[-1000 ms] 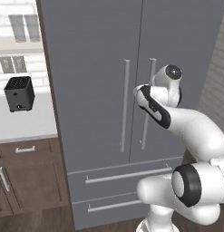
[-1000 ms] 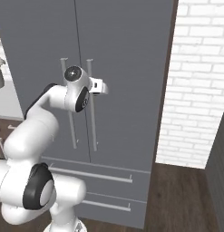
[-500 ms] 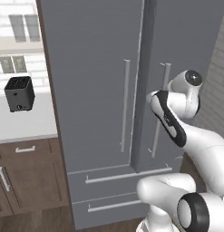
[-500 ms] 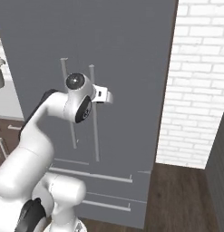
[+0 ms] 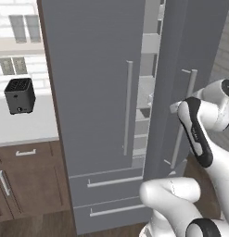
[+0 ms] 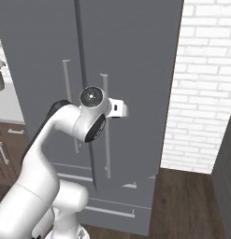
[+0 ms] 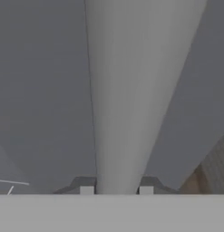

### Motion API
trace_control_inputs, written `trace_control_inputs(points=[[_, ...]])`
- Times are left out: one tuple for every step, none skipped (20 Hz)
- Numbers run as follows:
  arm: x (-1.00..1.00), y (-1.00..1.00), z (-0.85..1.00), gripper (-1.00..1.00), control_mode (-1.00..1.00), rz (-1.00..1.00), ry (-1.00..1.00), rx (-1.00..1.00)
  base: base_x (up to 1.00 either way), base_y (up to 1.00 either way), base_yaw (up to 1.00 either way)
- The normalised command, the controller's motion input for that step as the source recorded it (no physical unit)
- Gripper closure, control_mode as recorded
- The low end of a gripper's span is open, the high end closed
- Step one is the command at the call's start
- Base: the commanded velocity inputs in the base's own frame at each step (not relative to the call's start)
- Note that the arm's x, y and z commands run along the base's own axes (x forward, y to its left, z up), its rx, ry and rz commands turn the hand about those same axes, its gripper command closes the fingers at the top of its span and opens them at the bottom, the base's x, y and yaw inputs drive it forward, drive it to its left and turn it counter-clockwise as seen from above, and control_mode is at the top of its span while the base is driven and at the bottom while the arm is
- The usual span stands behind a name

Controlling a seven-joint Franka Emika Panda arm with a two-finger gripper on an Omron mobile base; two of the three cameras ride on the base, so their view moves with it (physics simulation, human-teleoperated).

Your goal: Take the strawberry from the fridge and place it on top of the pancake, located on the dining counter.

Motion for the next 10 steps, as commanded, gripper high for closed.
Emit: trace_control_inputs(points=[[0.00, -0.32, 0.00, -1.00, -1.00, 0.00, 0.07, 0.00, 0.00, 0.00, 0.00], [-0.14, -0.38, 0.00, -1.00, -1.00, 0.00, 0.00, 0.00, 0.00, 0.00, 0.00], [-0.34, -0.30, 0.00, -1.00, -1.00, 0.00, 0.00, 0.00, 0.00, 0.00, 0.00], [-0.52, -0.28, 0.00, -1.00, -1.00, 0.00, -0.03, 0.00, 0.00, 0.00, 0.00], [-0.70, -0.37, 0.04, -1.00, -1.00, 0.00, -0.11, 0.00, 0.00, 0.00, 0.00], [-0.71, -0.34, 0.13, -1.00, -1.00, 0.00, -0.09, 0.00, 0.00, 0.00, 0.00], [-0.64, -0.26, 0.15, -1.00, -1.00, 0.00, -0.04, 0.00, 0.00, 0.00, 0.00], [-0.64, -0.23, 0.22, -1.00, -1.00, 0.00, -0.04, 0.00, 0.00, 0.00, 0.00], [-0.67, -0.19, 0.30, -1.00, -1.00, 0.00, -0.02, 0.00, 0.00, 0.00, 0.00], [-0.68, -0.11, 0.34, -1.00, -1.00, 0.00, -0.03, -0.01, 0.00, 0.00, 0.00]])
